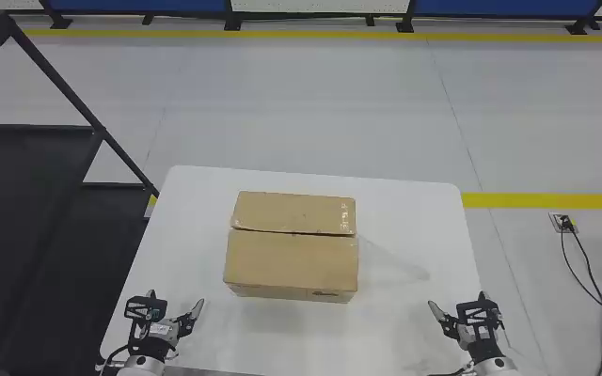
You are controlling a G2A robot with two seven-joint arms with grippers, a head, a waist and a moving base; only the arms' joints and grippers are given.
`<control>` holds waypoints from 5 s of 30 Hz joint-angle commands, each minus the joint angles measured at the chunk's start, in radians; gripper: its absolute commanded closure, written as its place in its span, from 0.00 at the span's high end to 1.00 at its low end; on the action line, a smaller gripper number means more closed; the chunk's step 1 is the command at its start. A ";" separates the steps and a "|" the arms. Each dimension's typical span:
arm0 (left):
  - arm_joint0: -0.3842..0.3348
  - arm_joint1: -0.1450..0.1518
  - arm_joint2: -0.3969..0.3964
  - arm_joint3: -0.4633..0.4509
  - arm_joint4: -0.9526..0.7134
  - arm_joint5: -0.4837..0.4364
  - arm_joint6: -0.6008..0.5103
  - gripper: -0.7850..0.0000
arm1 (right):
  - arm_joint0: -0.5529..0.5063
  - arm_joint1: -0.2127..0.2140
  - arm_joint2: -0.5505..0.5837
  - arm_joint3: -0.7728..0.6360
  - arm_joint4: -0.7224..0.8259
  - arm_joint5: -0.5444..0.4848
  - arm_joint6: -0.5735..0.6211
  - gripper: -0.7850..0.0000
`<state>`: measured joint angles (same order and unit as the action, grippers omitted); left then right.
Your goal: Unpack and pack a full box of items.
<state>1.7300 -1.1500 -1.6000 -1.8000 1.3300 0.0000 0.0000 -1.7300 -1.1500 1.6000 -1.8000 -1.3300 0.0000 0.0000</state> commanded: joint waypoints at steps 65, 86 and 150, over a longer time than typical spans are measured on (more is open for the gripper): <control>-0.311 0.002 -0.041 0.045 -0.305 -0.308 -0.125 1.00 | 0.673 -0.033 -0.225 0.263 1.219 -0.354 0.789 1.00; -0.270 0.008 -0.089 0.015 -0.410 -0.375 -0.139 1.00 | 0.750 -0.012 -0.226 0.349 1.744 -0.509 1.268 1.00; -0.182 0.055 -0.100 0.014 -0.109 -0.775 -0.219 1.00 | 0.981 -0.016 -0.467 0.614 1.991 -0.016 0.878 1.00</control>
<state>1.5481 -1.0953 -1.7005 -1.7864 1.2207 -0.7747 -0.2192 -0.7560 -1.1629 1.1359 -1.1881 0.6557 -0.0046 0.8915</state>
